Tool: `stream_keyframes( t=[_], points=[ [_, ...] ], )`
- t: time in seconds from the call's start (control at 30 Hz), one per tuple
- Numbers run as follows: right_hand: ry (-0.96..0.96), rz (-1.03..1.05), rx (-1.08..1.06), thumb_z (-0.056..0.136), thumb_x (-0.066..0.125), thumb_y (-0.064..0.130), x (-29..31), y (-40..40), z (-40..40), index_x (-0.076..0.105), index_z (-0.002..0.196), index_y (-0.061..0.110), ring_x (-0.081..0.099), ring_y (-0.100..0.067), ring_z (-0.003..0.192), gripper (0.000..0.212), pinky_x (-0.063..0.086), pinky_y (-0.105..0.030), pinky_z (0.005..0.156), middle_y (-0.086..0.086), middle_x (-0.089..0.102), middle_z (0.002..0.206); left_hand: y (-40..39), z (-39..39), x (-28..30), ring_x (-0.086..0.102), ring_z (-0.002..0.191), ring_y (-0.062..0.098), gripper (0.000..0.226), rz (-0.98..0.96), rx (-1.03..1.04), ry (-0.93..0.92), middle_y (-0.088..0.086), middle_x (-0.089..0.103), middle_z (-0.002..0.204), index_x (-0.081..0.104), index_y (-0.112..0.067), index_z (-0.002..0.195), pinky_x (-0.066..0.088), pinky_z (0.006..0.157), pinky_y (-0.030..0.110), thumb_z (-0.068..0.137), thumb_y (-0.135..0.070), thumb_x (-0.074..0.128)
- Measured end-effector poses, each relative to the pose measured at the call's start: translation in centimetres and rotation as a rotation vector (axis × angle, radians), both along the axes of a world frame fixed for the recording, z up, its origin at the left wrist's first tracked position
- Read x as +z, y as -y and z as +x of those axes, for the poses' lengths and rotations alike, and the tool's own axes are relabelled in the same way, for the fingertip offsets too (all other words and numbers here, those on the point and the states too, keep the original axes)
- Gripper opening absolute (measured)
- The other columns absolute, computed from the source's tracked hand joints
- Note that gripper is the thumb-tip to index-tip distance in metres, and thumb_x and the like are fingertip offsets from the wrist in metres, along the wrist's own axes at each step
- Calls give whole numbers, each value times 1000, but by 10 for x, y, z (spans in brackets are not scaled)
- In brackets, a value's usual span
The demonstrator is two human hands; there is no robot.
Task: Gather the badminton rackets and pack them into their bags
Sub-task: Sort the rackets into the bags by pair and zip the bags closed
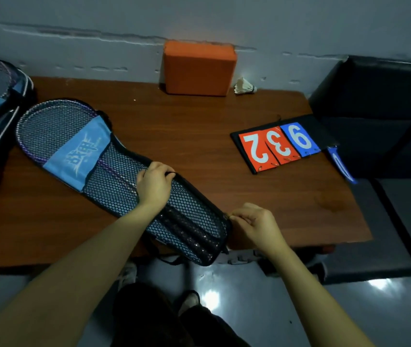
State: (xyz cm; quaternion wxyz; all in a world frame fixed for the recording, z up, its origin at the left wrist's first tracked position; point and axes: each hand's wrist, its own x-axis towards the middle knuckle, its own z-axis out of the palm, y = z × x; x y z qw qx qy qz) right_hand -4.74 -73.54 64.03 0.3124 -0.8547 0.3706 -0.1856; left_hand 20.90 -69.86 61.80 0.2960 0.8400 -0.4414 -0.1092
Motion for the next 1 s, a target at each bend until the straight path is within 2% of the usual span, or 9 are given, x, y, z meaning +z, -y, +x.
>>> stream_keyframes(
  t=[0.17, 0.23, 0.4, 0.47, 0.57, 0.7, 0.83, 0.9, 1.0],
  points=[
    [-53, 25, -40, 84, 66, 13, -4, -4, -17, 73, 85, 14, 53, -11, 67, 7, 47, -34, 60, 3, 63, 75, 16, 1, 0, 55, 95, 26, 20, 48, -62, 62, 3, 57, 112, 66, -14, 101, 32, 104, 44, 94, -25, 51],
    [-110, -56, -15, 83, 63, 18, -1, -6, -16, 72, 83, 14, 49, -9, 64, 10, 39, -28, 60, 6, 61, 73, 18, 3, -4, 56, 97, 24, 21, 41, -76, 75, 2, 58, 112, 68, -16, 101, 33, 101, 41, 94, -26, 51],
    [-274, -256, 1, 78, 58, 19, -1, -4, -2, 67, 80, 17, 60, -22, 71, 9, 36, -33, 65, 3, 64, 77, 13, 8, -8, 48, 116, 26, 22, 57, -112, 68, 6, 56, 121, 67, -15, 108, 27, 102, 43, 93, -24, 52],
    [-260, -249, -21, 79, 58, 16, -4, -2, 2, 66, 80, 15, 60, -25, 70, 9, 36, -31, 63, 1, 63, 76, 6, 4, -3, 34, 131, 27, 28, 67, -222, 75, 5, 46, 136, 60, -21, 120, 18, 107, 46, 93, -25, 51],
    [-194, -184, -80, 82, 61, 12, -8, -3, 4, 63, 77, 11, 56, -25, 69, 6, 37, -30, 61, 0, 58, 74, -4, -27, 9, 16, 139, 18, 32, 95, -585, 56, -10, 38, 143, 53, -34, 126, 3, 108, 40, 94, -33, 48],
    [-118, -139, -163, 83, 63, 9, -7, -8, 6, 58, 71, 8, 49, -19, 66, 13, 34, -29, 58, 6, 47, 70, -8, -65, 3, 34, 129, 16, 22, 50, -692, 112, -12, 59, 118, 67, -28, 107, 8, 99, 34, 92, -35, 52],
    [-240, -234, -152, 81, 59, 12, -15, -17, -8, 60, 73, 11, 52, -20, 65, 8, 29, -26, 58, -1, 57, 71, -5, -66, -13, 52, 104, 23, 13, -42, -628, 205, -6, 61, 92, 73, -23, 87, 15, 93, 35, 86, -30, 62],
    [-289, -226, -154, 78, 62, 7, -19, -24, -17, 63, 75, 11, 57, -25, 64, 5, 31, -26, 59, -2, 60, 72, -2, -70, -17, 54, 102, 24, 12, -42, -609, 182, -3, 61, 93, 74, -22, 86, 17, 95, 35, 85, -27, 63],
    [-295, -168, -160, 80, 61, 12, -22, -27, -16, 62, 77, 13, 58, -25, 69, 4, 30, -27, 63, 0, 61, 78, -2, -75, -19, 50, 117, 19, 19, 20, -609, 89, -3, 63, 111, 72, -21, 98, 17, 104, 34, 90, -29, 56]
  ],
)
